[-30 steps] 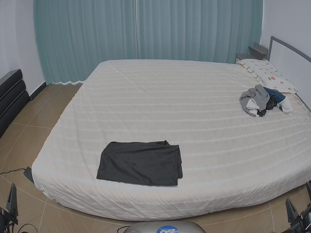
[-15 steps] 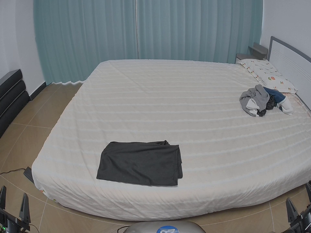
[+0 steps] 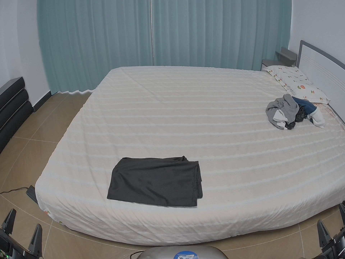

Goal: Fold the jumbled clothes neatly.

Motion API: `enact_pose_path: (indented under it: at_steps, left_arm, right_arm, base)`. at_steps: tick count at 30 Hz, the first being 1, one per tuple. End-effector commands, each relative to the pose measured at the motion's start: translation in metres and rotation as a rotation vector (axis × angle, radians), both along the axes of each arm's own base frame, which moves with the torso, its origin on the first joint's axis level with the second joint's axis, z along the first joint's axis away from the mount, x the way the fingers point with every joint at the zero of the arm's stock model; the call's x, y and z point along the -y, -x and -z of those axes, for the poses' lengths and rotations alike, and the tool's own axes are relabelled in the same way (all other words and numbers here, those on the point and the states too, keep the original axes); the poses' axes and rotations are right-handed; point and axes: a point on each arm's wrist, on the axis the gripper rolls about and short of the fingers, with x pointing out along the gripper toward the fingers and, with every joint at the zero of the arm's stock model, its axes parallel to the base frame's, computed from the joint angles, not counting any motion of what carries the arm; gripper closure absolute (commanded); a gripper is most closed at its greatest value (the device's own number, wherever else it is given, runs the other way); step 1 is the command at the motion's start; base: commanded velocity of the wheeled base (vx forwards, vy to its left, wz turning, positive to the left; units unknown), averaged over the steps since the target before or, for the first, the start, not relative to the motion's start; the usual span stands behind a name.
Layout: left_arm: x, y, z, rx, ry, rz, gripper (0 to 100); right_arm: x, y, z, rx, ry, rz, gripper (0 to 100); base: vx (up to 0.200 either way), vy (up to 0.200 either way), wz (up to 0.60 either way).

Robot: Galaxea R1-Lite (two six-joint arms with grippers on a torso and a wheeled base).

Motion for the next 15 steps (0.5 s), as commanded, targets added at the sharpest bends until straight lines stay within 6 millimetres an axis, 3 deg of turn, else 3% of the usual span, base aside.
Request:
enact_pose_path:
  at_steps: [1,5,9,15]
  left_arm:
    - [0.0012,-0.0018,0.0046,-0.021,0.003,0.055,0]
    - [0.0011,-0.0018,0.0050,-0.024,0.011,0.049,0]
    - [-0.0018,-0.0015,0.0088,-0.055,0.035,-0.079,0]
    - [-0.0009,-0.0018,0.0102,-0.073,-0.005,-0.039,0]
  right_arm:
    - [0.0000,-0.0005,0.0051,-0.007,0.001,0.000,0]
    - [0.0000,-0.0005,0.0051,-0.007,0.001,0.000,0]
    - [0.0000,-0.0005,0.0051,-0.007,-0.001,0.000,0]
    - [0.0000,-0.0005,0.0051,-0.007,-0.001,0.000,0]
  base:
    - [0.000,0.000,0.00]
    - [0.000,0.000,0.00]
    - [0.000,0.000,0.00]
    - [0.000,0.000,0.00]
